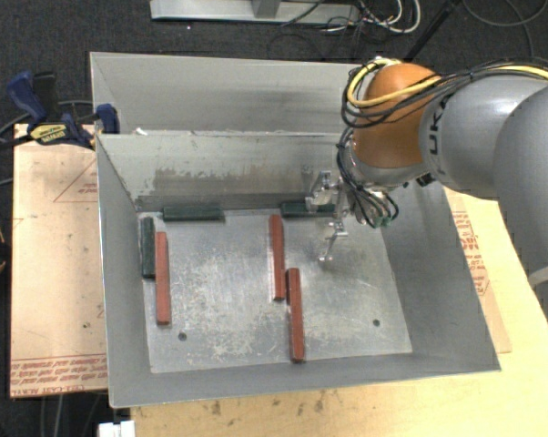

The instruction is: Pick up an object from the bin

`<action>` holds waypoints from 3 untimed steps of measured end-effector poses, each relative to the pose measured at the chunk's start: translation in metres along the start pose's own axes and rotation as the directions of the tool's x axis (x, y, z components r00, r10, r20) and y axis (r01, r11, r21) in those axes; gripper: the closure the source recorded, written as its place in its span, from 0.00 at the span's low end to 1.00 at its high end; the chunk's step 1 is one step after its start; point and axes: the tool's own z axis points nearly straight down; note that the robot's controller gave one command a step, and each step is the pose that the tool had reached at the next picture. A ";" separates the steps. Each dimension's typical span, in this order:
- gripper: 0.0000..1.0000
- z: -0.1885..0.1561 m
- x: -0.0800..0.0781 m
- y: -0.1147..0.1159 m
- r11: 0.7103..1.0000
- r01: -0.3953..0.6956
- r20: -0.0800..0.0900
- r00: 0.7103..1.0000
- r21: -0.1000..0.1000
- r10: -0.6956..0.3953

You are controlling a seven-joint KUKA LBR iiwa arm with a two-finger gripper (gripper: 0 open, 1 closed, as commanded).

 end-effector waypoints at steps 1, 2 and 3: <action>0.00 0.000 0.000 0.000 1.000 0.001 0.000 1.000 0.000 -0.001; 1.00 0.001 0.051 0.032 0.838 0.546 0.007 0.838 0.009 -0.546; 0.00 0.004 0.053 0.035 0.838 0.546 0.002 0.838 0.000 -0.546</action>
Offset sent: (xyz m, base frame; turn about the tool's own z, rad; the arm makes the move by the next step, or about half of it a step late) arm -0.0612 0.0313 -0.0118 -0.5821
